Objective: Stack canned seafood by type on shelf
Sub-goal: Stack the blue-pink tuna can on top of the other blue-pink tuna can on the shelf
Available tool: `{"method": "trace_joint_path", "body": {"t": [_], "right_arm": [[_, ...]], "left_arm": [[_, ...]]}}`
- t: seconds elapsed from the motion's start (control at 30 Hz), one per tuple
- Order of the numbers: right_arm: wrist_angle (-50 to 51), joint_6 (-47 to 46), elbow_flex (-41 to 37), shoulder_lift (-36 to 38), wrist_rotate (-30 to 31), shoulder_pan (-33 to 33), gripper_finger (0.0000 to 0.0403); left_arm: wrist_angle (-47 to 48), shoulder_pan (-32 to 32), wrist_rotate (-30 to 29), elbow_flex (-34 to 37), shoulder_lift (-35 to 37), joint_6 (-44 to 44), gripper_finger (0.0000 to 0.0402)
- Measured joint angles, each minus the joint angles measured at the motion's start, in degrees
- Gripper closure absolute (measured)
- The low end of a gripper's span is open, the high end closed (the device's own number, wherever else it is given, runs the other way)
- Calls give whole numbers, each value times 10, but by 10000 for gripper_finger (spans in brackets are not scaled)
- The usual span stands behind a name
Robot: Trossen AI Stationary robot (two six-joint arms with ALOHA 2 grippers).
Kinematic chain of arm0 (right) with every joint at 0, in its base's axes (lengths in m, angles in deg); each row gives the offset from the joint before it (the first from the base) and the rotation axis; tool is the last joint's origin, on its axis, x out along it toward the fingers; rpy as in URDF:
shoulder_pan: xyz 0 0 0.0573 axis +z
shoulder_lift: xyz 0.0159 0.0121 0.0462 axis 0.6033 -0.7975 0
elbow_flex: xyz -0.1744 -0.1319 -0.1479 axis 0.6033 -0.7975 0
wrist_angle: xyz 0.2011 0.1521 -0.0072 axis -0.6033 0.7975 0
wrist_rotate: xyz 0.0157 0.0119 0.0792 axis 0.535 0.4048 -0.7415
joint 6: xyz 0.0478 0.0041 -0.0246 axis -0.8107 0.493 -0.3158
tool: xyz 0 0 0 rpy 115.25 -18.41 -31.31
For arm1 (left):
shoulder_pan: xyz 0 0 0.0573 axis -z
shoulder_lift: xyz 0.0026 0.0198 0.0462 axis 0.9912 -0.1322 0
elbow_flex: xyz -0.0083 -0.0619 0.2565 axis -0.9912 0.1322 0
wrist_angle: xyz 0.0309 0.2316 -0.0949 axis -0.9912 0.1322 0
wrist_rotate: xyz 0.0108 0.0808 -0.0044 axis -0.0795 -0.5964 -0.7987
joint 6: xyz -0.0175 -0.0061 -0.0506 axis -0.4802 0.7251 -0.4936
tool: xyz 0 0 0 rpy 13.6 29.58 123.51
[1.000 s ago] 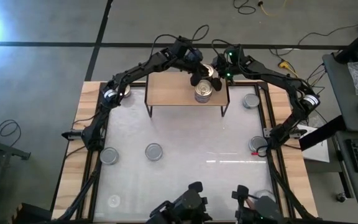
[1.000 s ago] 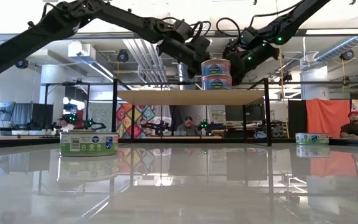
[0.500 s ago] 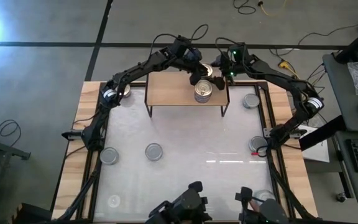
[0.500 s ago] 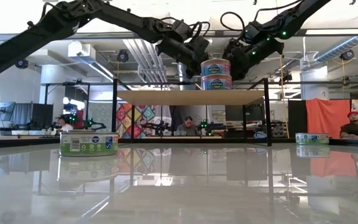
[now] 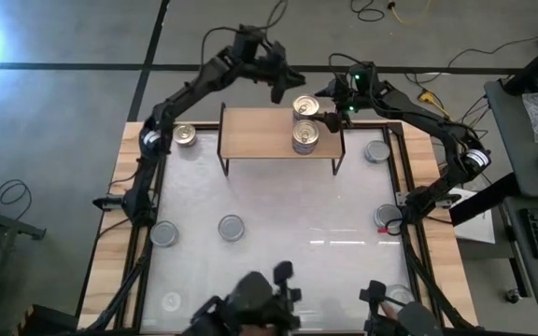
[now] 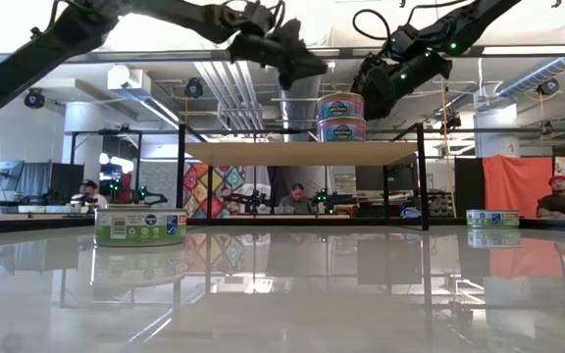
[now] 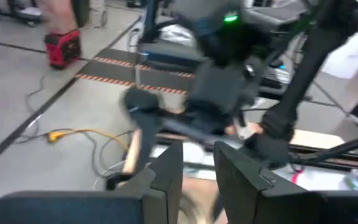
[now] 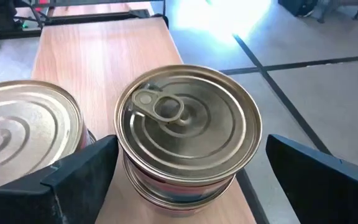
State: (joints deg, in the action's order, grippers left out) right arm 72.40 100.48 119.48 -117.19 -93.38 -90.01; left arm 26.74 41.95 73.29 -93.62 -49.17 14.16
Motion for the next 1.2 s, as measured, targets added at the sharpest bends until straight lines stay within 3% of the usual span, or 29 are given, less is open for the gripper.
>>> {"method": "trace_joint_path", "body": {"t": [0.2,0.8,1.2], "right_arm": [[12,-18,0,2,14,0,3],[29,-6,1,4,69,0,3],[34,-14,1,32,69,0,3]], "left_arm": [[76,-33,-27,14,-22,25,325],[109,-28,-31,37,-44,56,325],[138,-23,-19,26,-40,59,325]]}}
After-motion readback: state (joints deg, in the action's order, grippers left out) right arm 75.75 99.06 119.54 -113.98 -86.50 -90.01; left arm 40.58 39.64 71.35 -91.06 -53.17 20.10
